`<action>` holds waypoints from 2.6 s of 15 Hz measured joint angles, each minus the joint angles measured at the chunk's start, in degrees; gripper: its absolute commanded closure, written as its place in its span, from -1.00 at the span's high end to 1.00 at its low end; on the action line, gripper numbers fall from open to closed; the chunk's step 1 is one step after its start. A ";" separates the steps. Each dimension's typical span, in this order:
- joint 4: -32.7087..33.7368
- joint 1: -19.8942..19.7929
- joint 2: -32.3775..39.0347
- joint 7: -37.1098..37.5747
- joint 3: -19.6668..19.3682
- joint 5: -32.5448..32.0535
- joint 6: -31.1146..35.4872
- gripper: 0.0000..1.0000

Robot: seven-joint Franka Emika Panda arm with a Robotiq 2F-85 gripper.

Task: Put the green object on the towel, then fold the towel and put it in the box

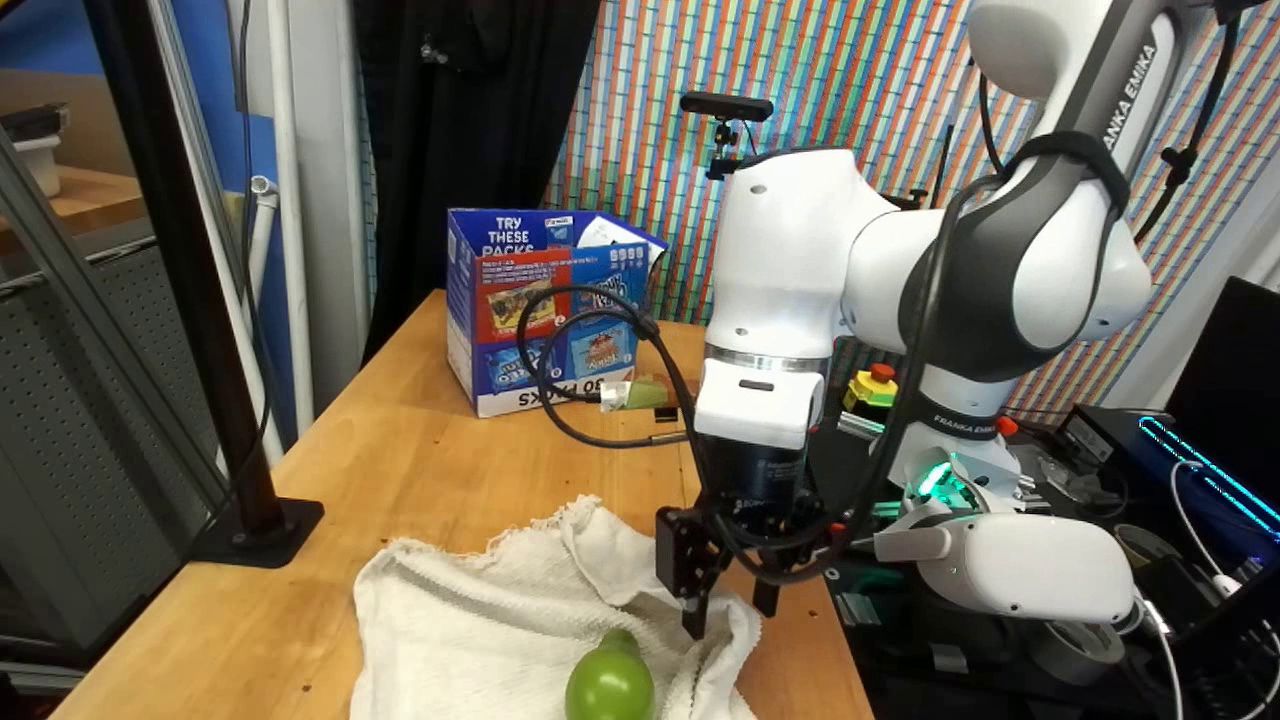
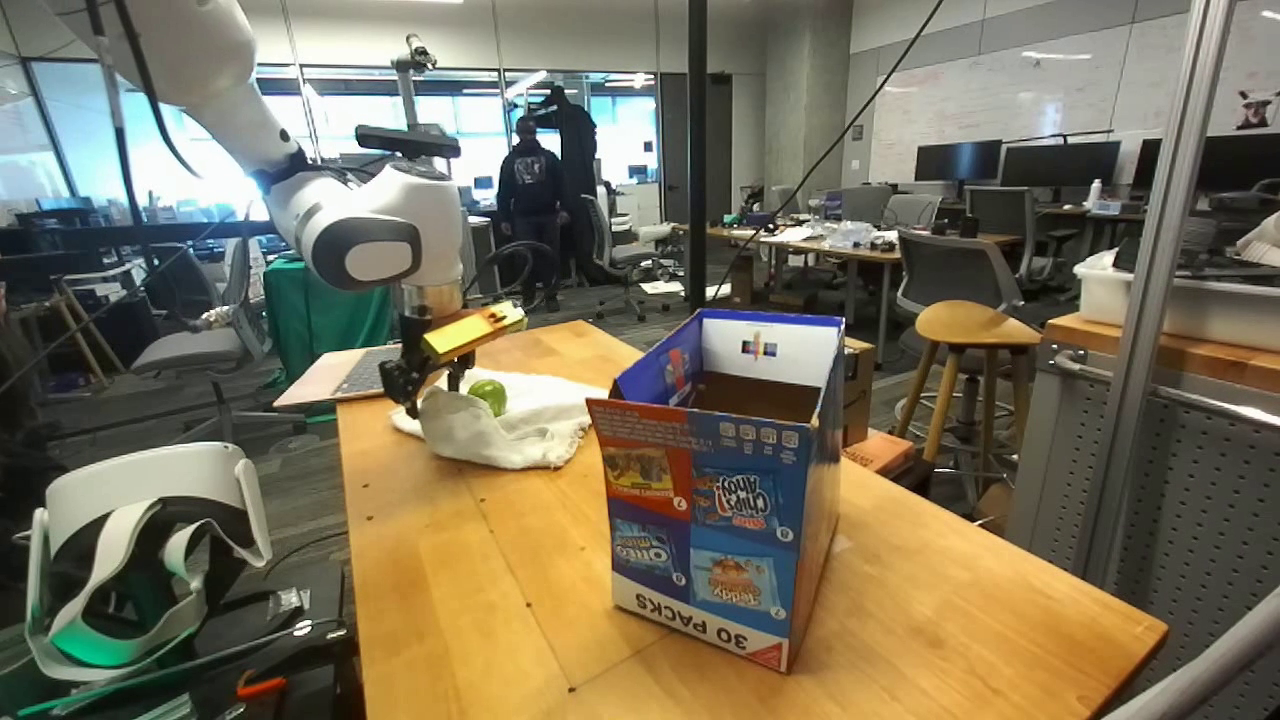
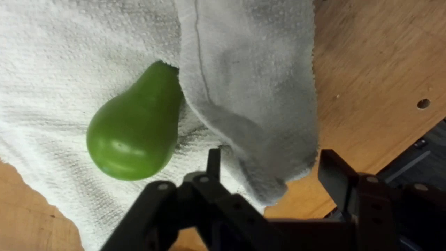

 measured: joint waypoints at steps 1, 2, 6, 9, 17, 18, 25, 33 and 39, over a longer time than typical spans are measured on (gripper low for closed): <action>0.11 -0.07 0.31 0.80 0.00 -0.86 0.01 -0.28; 0.20 -0.13 0.51 1.84 0.00 -1.81 0.00 -0.43; 0.96 -0.89 0.06 7.59 0.00 -5.26 -0.48 -0.91; 2.46 -2.39 -1.93 9.05 0.00 -4.71 -2.94 -0.95; 10.82 -2.44 -4.08 9.85 0.31 -2.92 -16.96 -0.89; 11.79 -2.12 -3.48 9.85 0.55 -2.59 -18.12 -0.90; 19.75 -1.33 3.12 11.31 1.74 -2.98 -19.34 -0.90; 31.76 -1.68 14.37 20.00 0.86 -9.24 -19.05 -0.90; 37.61 -0.16 22.54 30.89 -2.17 -23.77 -16.98 -0.90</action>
